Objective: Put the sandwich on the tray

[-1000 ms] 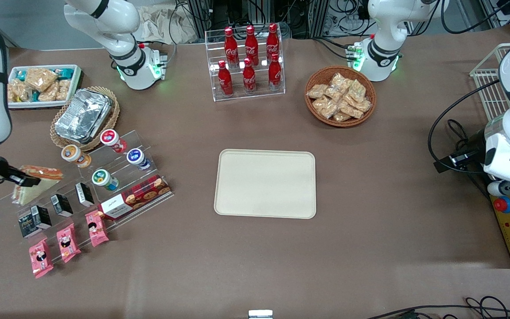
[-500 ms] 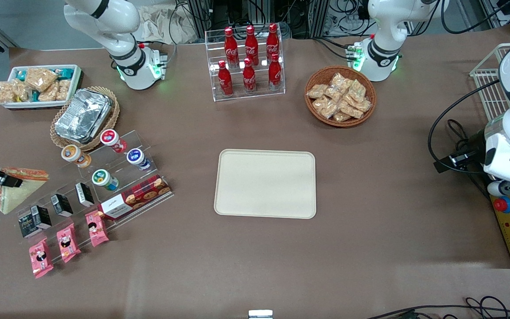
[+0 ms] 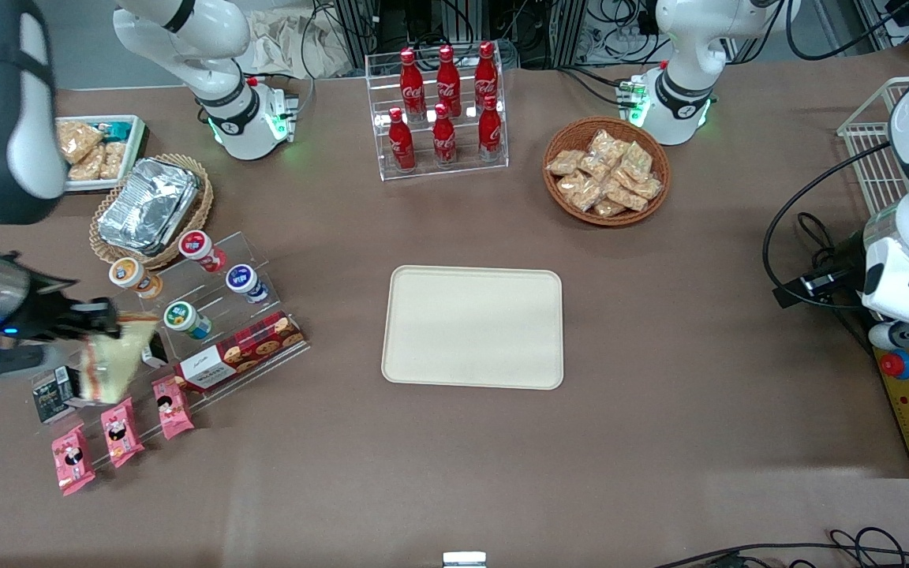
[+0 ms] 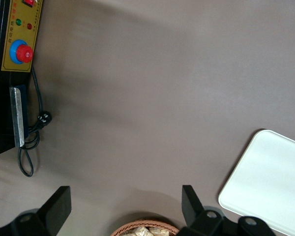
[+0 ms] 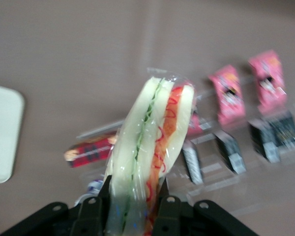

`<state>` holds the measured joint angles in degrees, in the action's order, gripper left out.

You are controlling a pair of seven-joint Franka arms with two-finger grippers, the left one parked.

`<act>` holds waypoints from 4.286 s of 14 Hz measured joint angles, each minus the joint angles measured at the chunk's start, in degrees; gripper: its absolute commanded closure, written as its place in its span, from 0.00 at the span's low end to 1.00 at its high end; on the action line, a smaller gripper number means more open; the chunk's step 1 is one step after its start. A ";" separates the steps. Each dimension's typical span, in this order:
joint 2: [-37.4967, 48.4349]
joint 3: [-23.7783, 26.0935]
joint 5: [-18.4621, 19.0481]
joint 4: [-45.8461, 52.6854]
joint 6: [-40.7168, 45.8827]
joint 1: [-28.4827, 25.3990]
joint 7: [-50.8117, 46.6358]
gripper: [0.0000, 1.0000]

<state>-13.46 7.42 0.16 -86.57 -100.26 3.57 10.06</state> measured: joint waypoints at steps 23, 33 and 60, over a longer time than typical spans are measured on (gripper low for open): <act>-24.63 0.83 7.75 0.15 -31.67 -33.26 26.17 0.59; -26.58 0.72 7.70 0.21 -33.80 -34.35 23.52 0.00; -6.25 -7.88 -12.96 3.91 -1.18 -7.81 9.27 0.00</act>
<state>-19.71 -0.46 -12.80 -82.66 -101.44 -4.25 19.33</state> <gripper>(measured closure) 0.000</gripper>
